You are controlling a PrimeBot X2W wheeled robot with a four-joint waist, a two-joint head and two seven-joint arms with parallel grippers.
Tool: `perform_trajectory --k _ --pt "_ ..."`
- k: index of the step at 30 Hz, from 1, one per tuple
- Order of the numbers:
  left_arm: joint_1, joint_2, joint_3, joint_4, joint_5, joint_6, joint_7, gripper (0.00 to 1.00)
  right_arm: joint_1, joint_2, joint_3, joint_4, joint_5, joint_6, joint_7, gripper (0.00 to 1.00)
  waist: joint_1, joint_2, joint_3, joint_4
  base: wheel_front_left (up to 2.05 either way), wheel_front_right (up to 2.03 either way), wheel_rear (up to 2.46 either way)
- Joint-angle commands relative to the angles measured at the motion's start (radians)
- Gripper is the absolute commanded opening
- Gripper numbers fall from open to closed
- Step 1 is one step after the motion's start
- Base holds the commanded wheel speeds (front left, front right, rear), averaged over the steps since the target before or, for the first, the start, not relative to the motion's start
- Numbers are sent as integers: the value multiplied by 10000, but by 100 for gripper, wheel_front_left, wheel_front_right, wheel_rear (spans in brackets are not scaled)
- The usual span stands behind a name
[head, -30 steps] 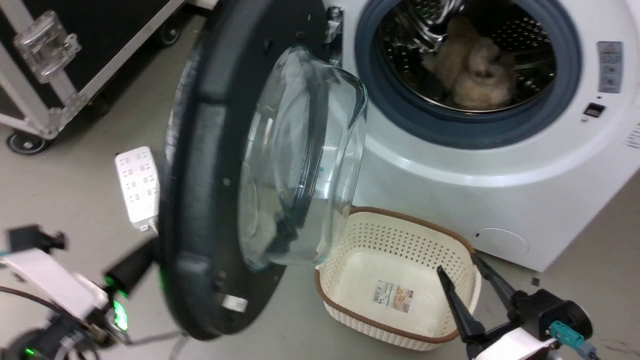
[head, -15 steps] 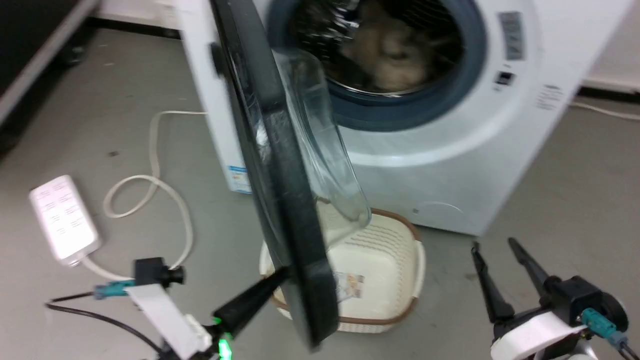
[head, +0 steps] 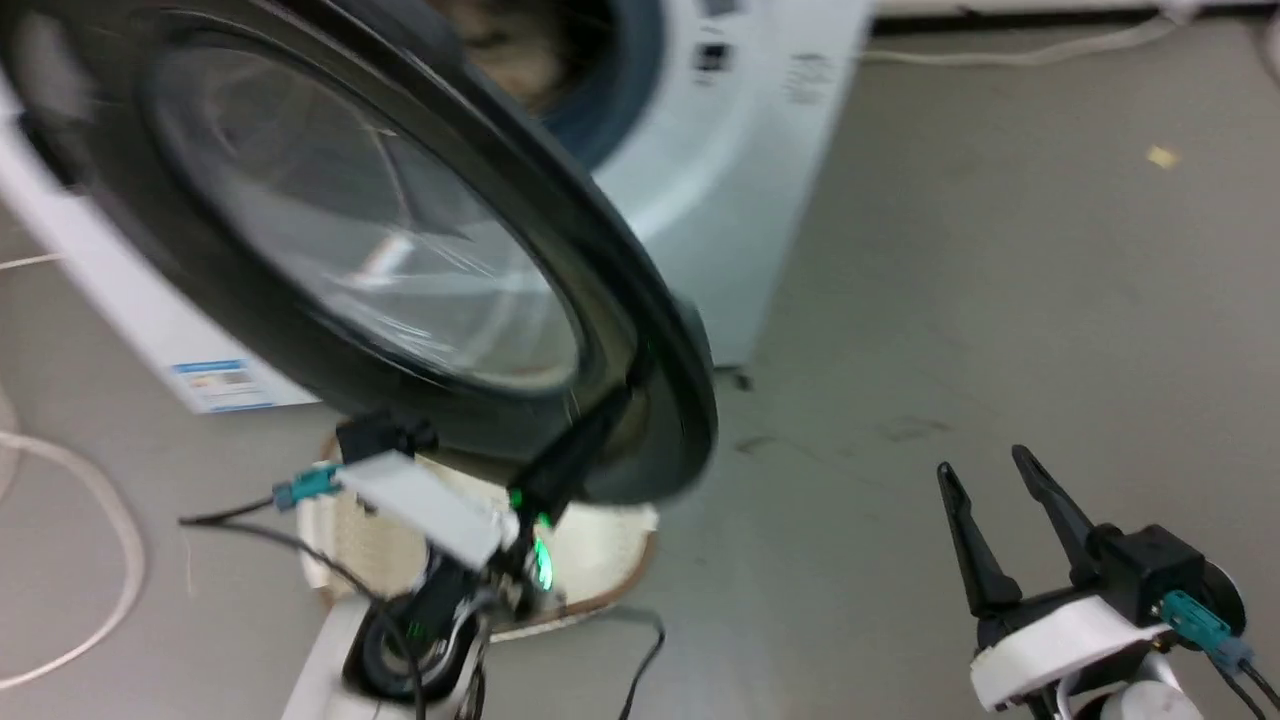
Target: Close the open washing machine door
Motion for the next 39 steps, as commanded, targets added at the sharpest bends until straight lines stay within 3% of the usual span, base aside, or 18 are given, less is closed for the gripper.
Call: perform_trajectory --k 1,6,11,17,21,22,23,24,25,31,35,37,39 --pt "-304 -8 -72 164 -90 -83 -202 0 -150 72 9 36 80 8 -66 100 -2 -1 648 -1038 0 0 0" --pt "-1912 -8 -214 1751 -205 -232 -1991 0 -314 237 131 306 195 8 -155 100 -2 -1 979 -1900 0 0 0" --pt "-3447 -8 -296 3318 -295 -364 -3506 0 -392 350 175 509 280 8 -202 100 -2 -1 1112 -2203 0 0 0" --pt "-4299 -8 -851 4465 -714 -501 -4098 0 -422 418 174 498 278 8 -216 100 -2 -1 900 -1887 0 0 0" --pt "-3958 17 -1343 4205 -404 -521 -4147 0 -323 386 79 334 224 8 -217 100 -2 -1 549 -1312 0 0 0" --pt "-3740 78 -1474 3989 -186 -522 -4196 13 -281 357 52 289 214 8 -218 100 -2 -1 436 -1135 0 0 0" --pt "-3470 177 -1631 3729 48 -523 -4231 45 -234 332 29 244 200 8 -218 100 -2 -1 324 -956 0 0 0" --pt "-3160 309 -1816 3446 313 -524 -4283 86 -173 304 -5 200 188 8 -218 100 -2 -1 195 -759 0 0 0" --pt "-2819 477 -2015 3140 610 -524 -4371 100 -111 270 -24 159 181 8 -218 100 -2 -1 60 -563 0 0 0" --pt "-715 1939 -3142 1482 2709 -525 -5693 100 376 66 -108 -122 188 8 -219 100 -2 -1 -719 693 0 0 0" --pt "304 2810 -3020 1062 4233 -525 -6376 100 673 -54 -18 -272 187 8 -219 100 -2 -1 -1154 1436 0 0 0" --pt "618 3141 -2831 1035 5652 -264 -6452 100 843 -109 -16 -339 210 8 -219 100 -2 -1 -1373 1786 0 0 0" --pt "915 3163 -2340 842 7279 282 -6463 100 1013 -134 -12 -386 225 8 -219 100 -2 -1 -1549 2083 0 0 0"
